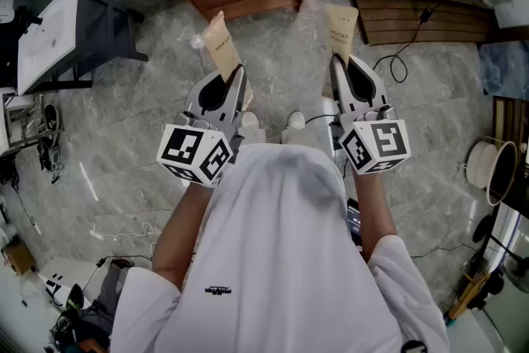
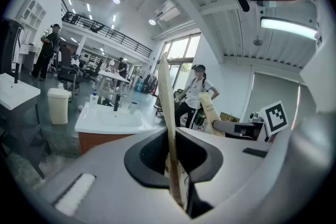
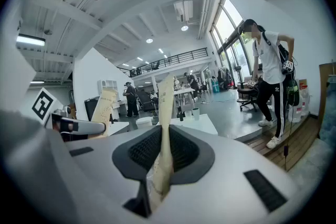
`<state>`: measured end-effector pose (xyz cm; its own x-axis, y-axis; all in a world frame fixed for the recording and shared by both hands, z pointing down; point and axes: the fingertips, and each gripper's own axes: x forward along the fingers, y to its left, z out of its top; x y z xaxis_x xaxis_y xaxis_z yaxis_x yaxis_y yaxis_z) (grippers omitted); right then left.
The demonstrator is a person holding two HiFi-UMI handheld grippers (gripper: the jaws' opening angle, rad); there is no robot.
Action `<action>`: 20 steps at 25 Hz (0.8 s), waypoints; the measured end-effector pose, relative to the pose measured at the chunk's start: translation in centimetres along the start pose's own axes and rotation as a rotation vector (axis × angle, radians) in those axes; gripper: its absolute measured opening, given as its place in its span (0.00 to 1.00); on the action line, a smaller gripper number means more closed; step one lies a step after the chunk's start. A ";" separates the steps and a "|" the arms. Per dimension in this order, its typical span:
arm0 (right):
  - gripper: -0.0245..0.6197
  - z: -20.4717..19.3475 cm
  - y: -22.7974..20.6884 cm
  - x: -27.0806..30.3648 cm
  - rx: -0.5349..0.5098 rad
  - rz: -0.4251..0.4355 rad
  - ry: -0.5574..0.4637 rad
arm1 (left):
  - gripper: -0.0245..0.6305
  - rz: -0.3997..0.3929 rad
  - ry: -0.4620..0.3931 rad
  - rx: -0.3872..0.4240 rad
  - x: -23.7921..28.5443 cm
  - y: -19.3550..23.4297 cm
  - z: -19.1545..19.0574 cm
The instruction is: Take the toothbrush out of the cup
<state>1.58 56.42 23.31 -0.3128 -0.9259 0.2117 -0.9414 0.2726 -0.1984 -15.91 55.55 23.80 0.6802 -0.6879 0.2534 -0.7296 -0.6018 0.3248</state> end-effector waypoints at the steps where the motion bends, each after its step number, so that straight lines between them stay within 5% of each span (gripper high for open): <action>1: 0.09 0.0 0.1 0.1 -0.001 -0.003 0.000 | 0.07 -0.003 -0.001 0.000 -0.1 0.1 0.0; 20: 0.09 -1.3 6.2 5.6 0.003 -0.047 0.001 | 0.07 -0.036 -0.006 -0.018 -3.1 8.8 0.8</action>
<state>-6.15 53.25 24.47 -0.2682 -0.9375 0.2217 -0.9548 0.2280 -0.1909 -24.50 52.09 25.17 0.7057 -0.6682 0.2357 -0.7031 -0.6192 0.3497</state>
